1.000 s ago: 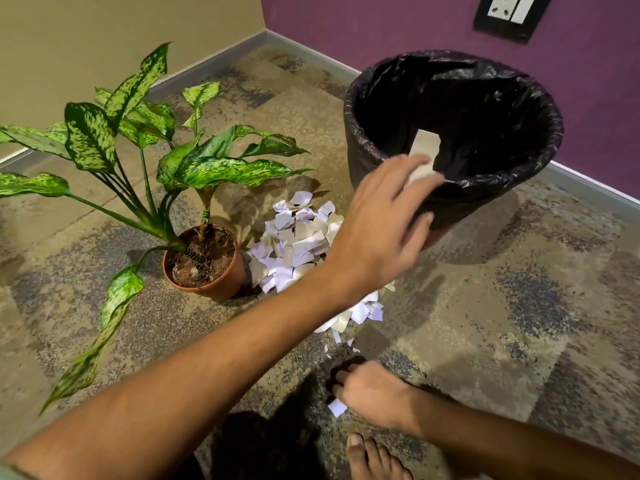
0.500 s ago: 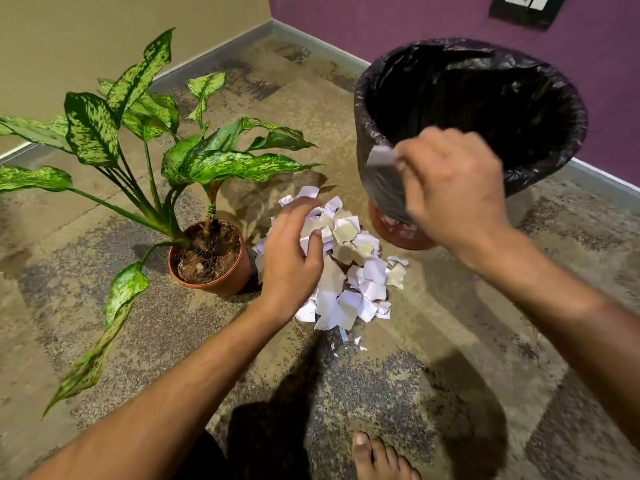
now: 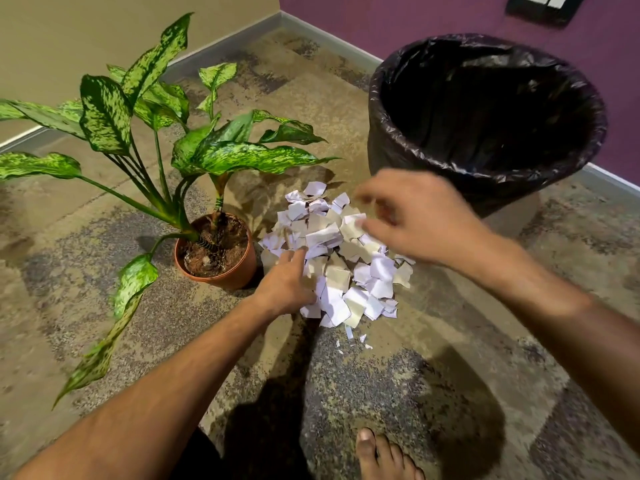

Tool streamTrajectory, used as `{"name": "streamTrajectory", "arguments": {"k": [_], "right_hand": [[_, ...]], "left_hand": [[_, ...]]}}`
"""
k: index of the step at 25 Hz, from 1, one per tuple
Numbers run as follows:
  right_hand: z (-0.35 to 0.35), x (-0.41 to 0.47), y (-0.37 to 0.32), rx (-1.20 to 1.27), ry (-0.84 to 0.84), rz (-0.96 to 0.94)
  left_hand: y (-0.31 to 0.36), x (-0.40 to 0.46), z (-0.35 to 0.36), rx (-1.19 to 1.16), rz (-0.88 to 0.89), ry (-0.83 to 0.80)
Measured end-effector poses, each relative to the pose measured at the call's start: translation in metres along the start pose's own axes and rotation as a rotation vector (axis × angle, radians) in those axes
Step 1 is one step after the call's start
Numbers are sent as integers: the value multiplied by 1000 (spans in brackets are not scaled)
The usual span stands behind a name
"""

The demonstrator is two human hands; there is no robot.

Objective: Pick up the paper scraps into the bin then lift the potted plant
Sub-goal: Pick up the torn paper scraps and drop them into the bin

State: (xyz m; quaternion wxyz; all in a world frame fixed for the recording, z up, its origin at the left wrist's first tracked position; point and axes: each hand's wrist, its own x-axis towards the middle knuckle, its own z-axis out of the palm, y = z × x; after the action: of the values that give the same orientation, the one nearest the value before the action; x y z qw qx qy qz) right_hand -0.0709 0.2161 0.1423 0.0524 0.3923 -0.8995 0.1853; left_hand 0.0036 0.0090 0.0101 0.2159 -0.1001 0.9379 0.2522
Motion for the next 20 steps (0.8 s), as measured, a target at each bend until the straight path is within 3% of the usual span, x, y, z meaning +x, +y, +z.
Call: {"name": "streamTrajectory", "arguments": {"k": [3,5,8,14,20], "right_hand": [[67,-9,23,-62,-607,166],[102,-22,50,-79,-762,294],[133,-39,74,-79,-818,383],[170,-48,70,-88,-783,364],[186,-36,37,-62,-705,209]], "left_hand": [[-6,0,10,57,-54,-86],[-7,-1,17,100,-91,-125],[-7,1,25,102,-151,-156],[-3,11,39,158,-110,-104],[-5,14,51,237,-35,-101]]}}
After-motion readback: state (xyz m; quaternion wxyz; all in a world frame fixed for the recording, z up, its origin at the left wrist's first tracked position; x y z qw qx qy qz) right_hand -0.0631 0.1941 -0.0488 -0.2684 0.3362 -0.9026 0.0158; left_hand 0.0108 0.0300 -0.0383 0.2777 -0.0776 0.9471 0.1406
